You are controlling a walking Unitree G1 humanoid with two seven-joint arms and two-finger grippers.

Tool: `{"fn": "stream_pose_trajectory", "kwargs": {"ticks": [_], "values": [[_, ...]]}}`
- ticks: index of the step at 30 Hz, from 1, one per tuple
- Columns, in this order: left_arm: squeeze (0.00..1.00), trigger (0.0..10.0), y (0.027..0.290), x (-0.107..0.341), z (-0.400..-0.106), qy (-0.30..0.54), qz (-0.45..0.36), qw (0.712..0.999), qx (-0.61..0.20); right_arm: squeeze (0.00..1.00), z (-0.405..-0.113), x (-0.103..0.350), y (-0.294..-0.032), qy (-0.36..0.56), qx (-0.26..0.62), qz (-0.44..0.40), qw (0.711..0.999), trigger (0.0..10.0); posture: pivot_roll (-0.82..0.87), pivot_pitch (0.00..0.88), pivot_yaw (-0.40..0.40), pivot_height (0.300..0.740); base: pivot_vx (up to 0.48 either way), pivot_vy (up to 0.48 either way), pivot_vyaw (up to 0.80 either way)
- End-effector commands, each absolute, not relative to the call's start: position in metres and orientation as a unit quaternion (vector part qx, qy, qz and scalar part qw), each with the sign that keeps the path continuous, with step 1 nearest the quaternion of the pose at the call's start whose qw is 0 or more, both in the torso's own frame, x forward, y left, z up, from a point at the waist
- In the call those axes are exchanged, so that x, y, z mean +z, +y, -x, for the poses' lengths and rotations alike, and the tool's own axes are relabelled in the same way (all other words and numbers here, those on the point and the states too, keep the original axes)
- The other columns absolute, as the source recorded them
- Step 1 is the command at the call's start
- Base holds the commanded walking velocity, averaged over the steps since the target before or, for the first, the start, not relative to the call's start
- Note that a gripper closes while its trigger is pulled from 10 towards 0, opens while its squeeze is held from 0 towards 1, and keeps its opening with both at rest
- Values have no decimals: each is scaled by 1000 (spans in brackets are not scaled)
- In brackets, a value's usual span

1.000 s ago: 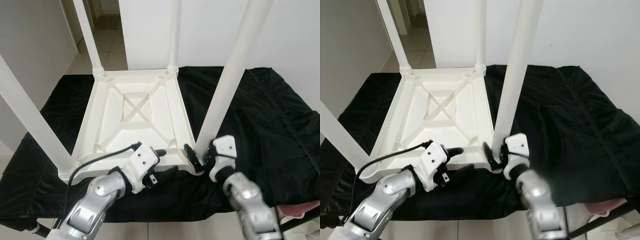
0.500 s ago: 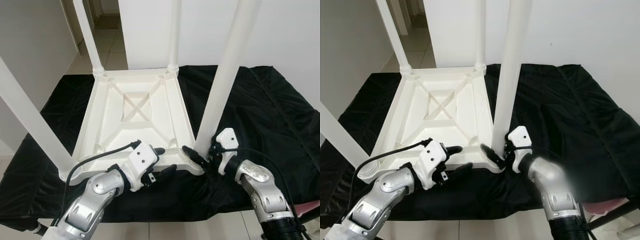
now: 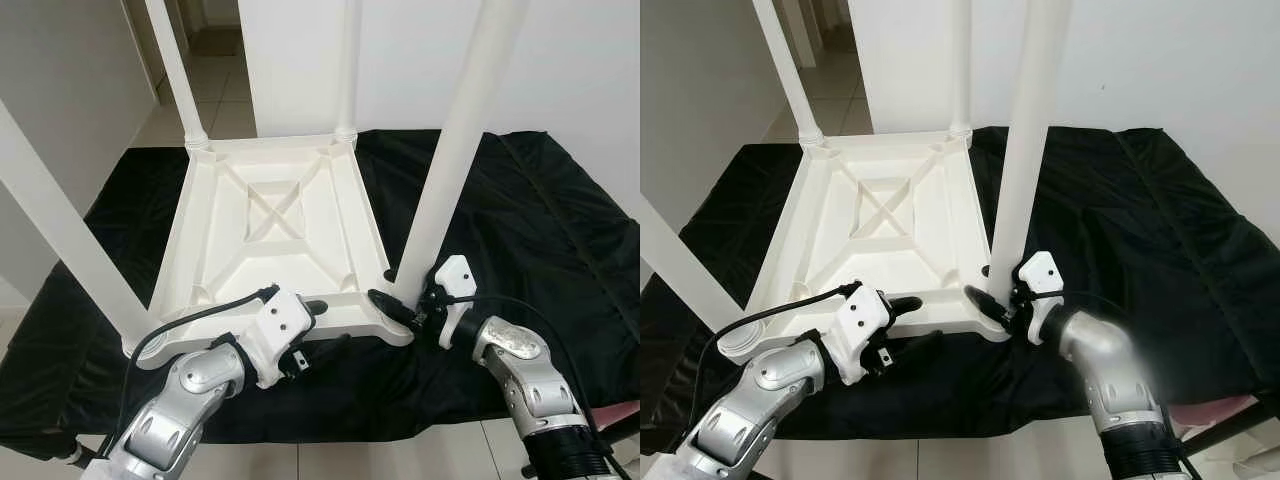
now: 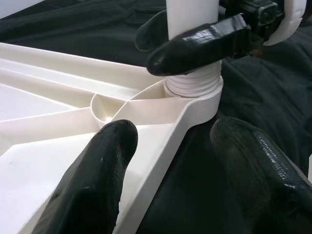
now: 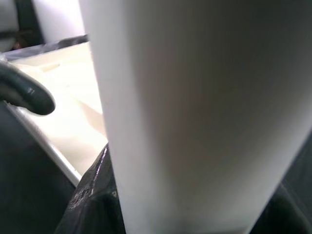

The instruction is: Building children table

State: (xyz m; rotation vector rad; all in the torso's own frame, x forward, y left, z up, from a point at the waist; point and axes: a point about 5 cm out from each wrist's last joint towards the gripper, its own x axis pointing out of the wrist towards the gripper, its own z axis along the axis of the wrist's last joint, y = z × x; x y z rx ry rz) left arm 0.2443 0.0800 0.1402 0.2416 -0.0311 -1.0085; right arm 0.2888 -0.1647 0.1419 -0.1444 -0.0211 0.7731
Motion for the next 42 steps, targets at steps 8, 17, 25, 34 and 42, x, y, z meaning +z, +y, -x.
{"fn": "stream_pose_trajectory", "kwargs": {"ticks": [8, 17, 25, 34, 42], "values": [[0, 10000, 80, 135, -240, -1, -119, 858, -500, 0, -284, 143, -155, -15, 245, 13, 969, 10000, -46, 49, 32, 740, 0, 0, 0], [0, 10000, 77, 134, -240, -3, -117, 859, -499, 0, -263, 124, -135, 26, 111, 29, 993, 10000, -54, 25, 24, 740, 0, 0, 0], [0, 10000, 75, 135, -241, -5, -116, 857, -503, 0, -258, 119, -132, 45, 27, 31, 998, 10000, -61, 23, 35, 740, 0, 0, 0], [0, 10000, 78, 135, -243, -3, -116, 857, -502, 0, -257, 120, -139, 48, -56, 23, 997, 10000, -63, 24, 39, 740, 0, 0, 0], [0, 10000, 75, 133, -240, 0, -111, 853, -510, 1000, -258, 127, -141, 14, -29, 10, 999, 10000, -86, 32, 57, 740, 0, 0, 0]]}}
